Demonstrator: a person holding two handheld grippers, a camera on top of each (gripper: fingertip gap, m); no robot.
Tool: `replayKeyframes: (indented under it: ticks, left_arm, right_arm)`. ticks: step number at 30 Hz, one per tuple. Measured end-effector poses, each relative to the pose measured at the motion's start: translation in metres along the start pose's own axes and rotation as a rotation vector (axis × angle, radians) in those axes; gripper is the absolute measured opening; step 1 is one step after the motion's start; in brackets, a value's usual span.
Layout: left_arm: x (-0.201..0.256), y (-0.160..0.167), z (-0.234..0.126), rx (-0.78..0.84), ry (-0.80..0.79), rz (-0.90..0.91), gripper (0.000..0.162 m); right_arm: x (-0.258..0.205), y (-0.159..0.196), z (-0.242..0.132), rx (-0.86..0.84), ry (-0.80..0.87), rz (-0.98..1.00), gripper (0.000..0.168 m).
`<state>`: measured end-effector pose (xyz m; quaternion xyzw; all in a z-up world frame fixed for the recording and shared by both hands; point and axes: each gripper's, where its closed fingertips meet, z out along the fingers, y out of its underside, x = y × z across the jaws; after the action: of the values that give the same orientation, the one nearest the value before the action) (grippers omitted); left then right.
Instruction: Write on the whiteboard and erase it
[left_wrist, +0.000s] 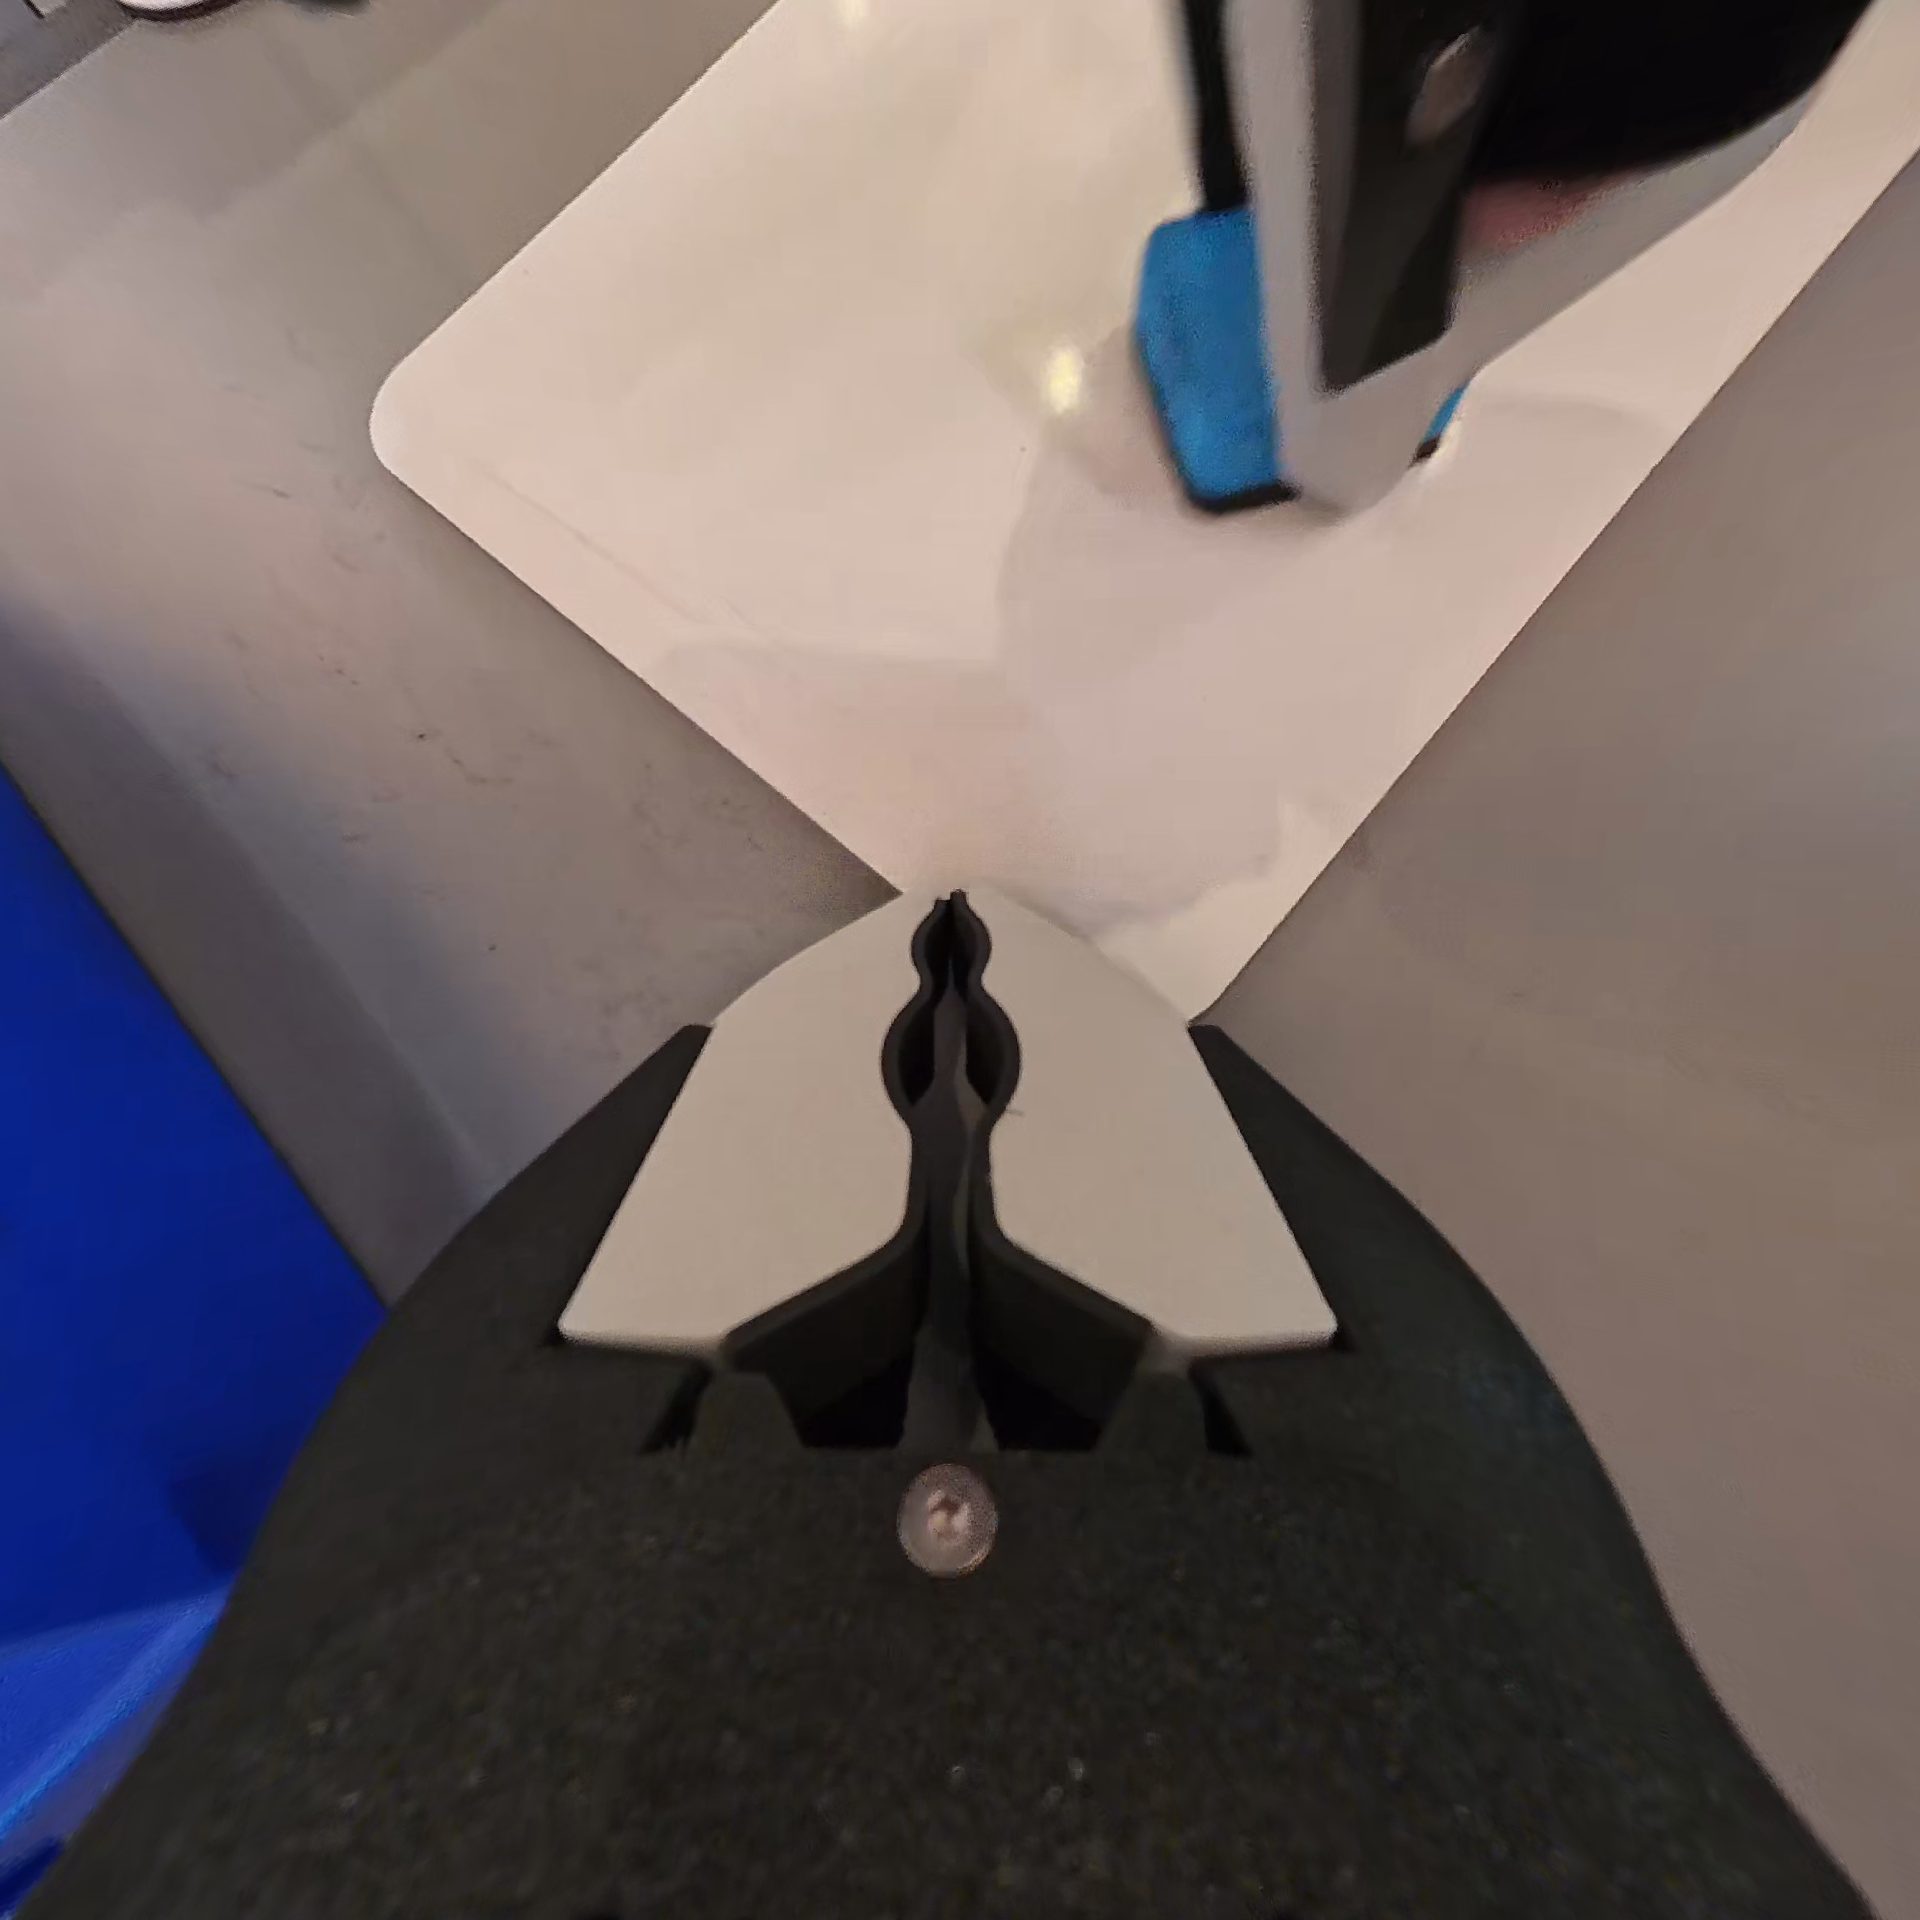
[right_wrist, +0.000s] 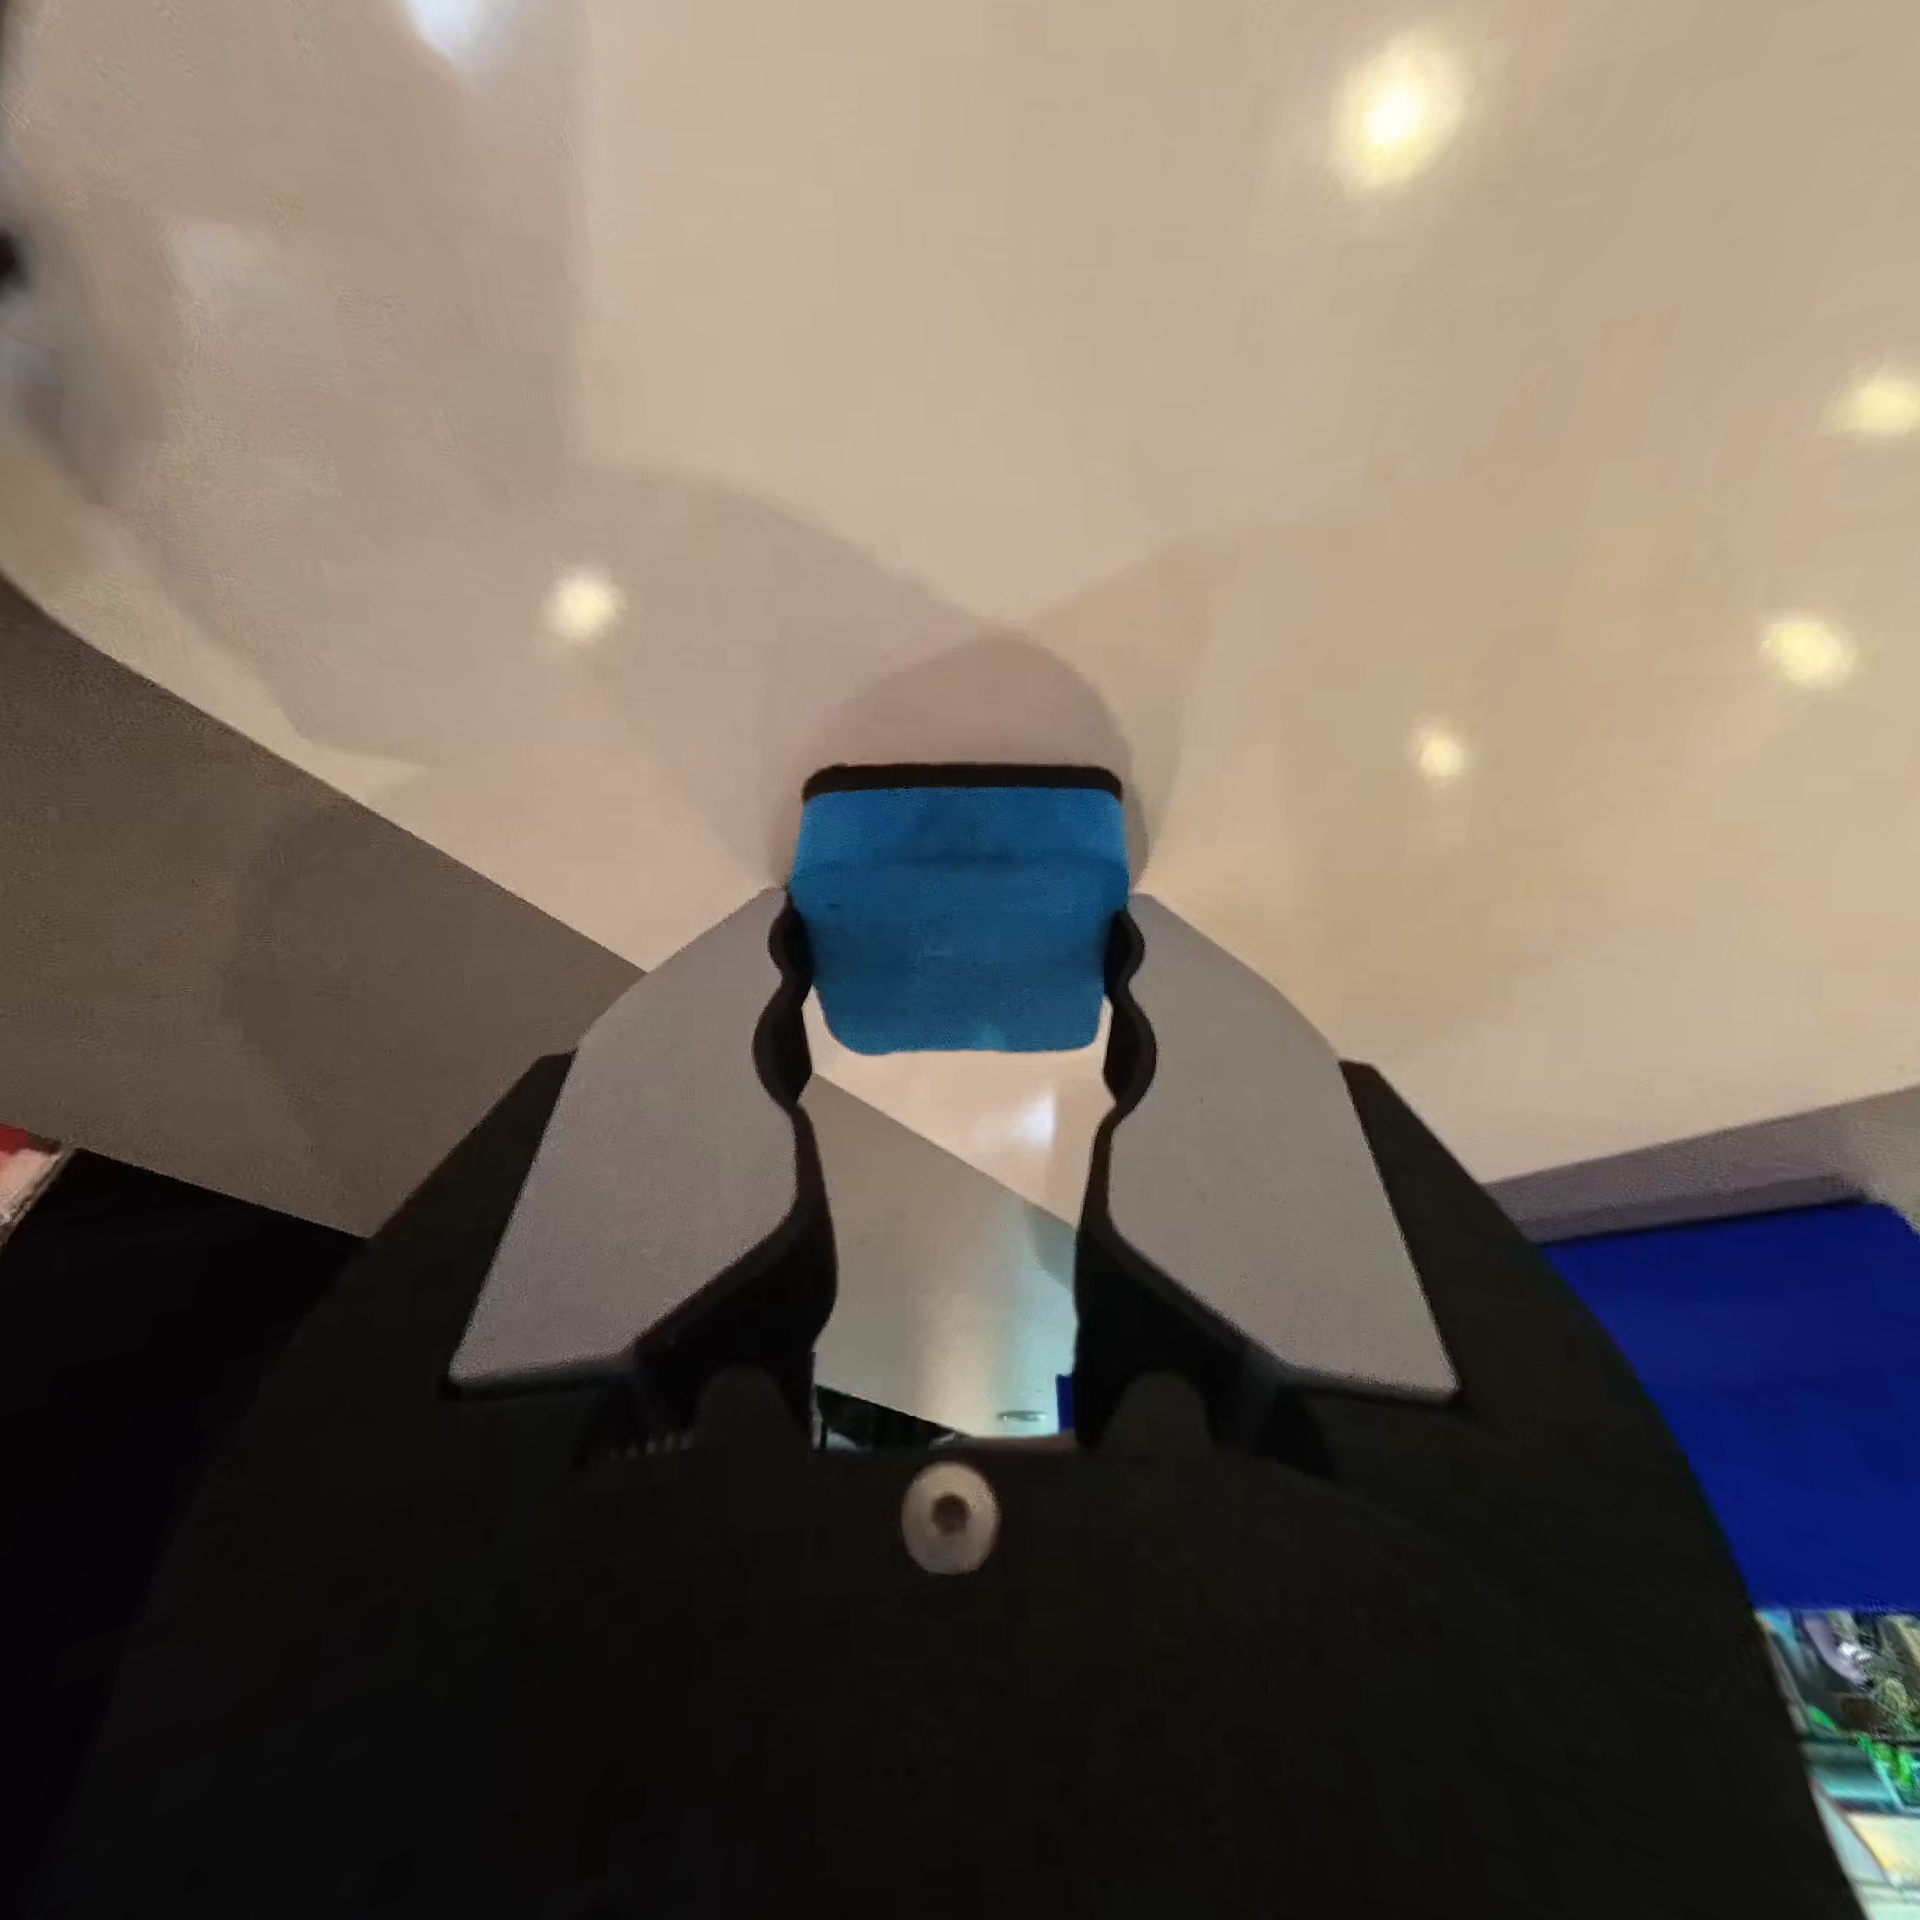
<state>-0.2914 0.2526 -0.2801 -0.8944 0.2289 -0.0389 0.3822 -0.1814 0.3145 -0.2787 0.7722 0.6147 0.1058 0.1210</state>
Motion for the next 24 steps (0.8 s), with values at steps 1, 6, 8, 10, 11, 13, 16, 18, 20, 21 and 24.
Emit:
replayKeyframes:
  ticks: [1, 6, 8, 10, 11, 13, 16, 18, 20, 21, 24]
  left_arm:
    - [0.0, 0.0, 0.0, 0.001, 0.002, -0.003, 0.0]
    - [0.0, 0.0, 0.0, 0.003, 0.009, -0.009, 0.0]
    - [0.0, 0.0, 0.0, 0.004, 0.012, -0.009, 0.0]
    - [0.0, 0.0, 0.0, 0.004, 0.014, -0.009, 0.0]
    - [0.0, 0.0, 0.0, 0.004, 0.016, -0.009, 0.0]
    - [-0.002, 0.0, 0.0, 0.002, 0.009, -0.013, 0.0]
    - [-0.006, -0.001, 0.002, -0.002, -0.005, 0.004, 0.0]
    - [-0.01, -0.002, 0.003, -0.004, -0.013, 0.005, 0.0]
    - [-0.01, -0.003, 0.004, -0.003, -0.007, 0.013, 0.0]
    - [-0.01, -0.004, 0.005, -0.002, -0.007, 0.014, 0.0]
    - [-0.011, -0.005, 0.006, -0.003, -0.017, 0.019, 0.0]
  right_arm:
    - [-0.006, -0.012, -0.004, 0.013, 0.001, -0.023, 0.054]
    - [0.0, -0.062, -0.02, 0.1, 0.01, -0.114, 0.054]
    - [0.015, -0.066, -0.021, 0.126, 0.006, -0.099, 0.054]
    - [0.034, -0.054, -0.017, 0.131, -0.019, -0.059, 0.054]
    - [0.043, -0.044, -0.014, 0.128, -0.04, -0.034, 0.054]
    - [0.051, -0.026, -0.009, 0.137, -0.087, 0.004, 0.054]
    - [0.054, -0.022, -0.007, 0.182, -0.052, -0.025, 0.055]
    - [0.054, -0.021, -0.008, 0.207, -0.02, -0.058, 0.065]
    - [0.052, -0.017, -0.023, 0.331, 0.001, -0.073, 0.073]
    - [0.05, -0.013, -0.035, 0.433, 0.022, -0.075, 0.073]
    - [0.038, 0.018, -0.072, 0.818, 0.068, 0.006, 0.068]
